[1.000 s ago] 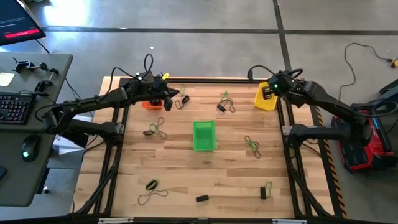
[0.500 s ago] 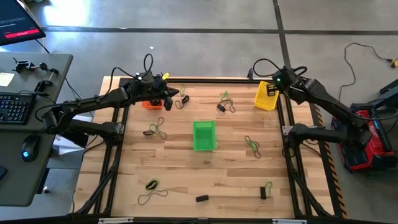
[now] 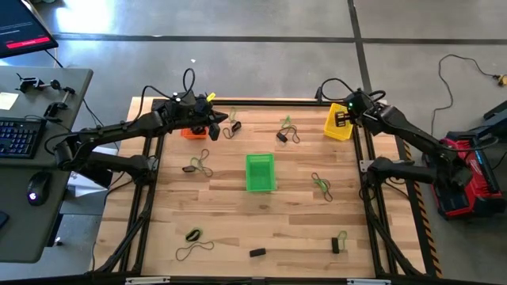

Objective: Sort rubber bands into baskets
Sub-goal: Put the purple rubber band into the yellow bin, then put the green rubber band into the green bin

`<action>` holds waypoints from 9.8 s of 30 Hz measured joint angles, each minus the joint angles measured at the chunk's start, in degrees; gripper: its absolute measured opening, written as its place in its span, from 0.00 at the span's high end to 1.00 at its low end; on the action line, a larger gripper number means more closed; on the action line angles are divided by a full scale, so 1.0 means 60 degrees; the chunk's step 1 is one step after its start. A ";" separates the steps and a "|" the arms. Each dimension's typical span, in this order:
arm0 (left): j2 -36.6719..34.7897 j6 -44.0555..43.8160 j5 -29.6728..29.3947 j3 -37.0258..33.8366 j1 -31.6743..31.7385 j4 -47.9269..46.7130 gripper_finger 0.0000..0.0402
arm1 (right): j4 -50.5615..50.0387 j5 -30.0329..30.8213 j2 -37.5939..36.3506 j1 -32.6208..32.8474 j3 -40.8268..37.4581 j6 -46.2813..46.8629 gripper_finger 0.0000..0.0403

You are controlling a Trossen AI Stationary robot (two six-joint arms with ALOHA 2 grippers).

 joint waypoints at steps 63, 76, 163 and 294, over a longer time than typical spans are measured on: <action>0.0000 0.0000 -0.0342 -0.0004 0.0004 -0.0095 1.00 | 0.1579 -0.3579 0.3264 0.0441 -0.0834 0.3010 1.00; 0.0000 -0.0154 -0.0334 -0.0004 0.0004 -0.0095 1.00 | 0.0435 -0.4342 0.3242 0.0441 -0.0834 0.2295 1.00; 0.0004 -0.0039 0.0906 -0.0007 0.0004 -0.0331 1.00 | 0.3340 -0.4294 0.4028 0.3775 0.3301 0.0288 0.88; 0.0004 -0.0004 0.0743 -0.0003 0.0368 -0.1009 1.00 | 0.0116 -0.3014 0.7926 0.8575 0.7016 0.9116 1.00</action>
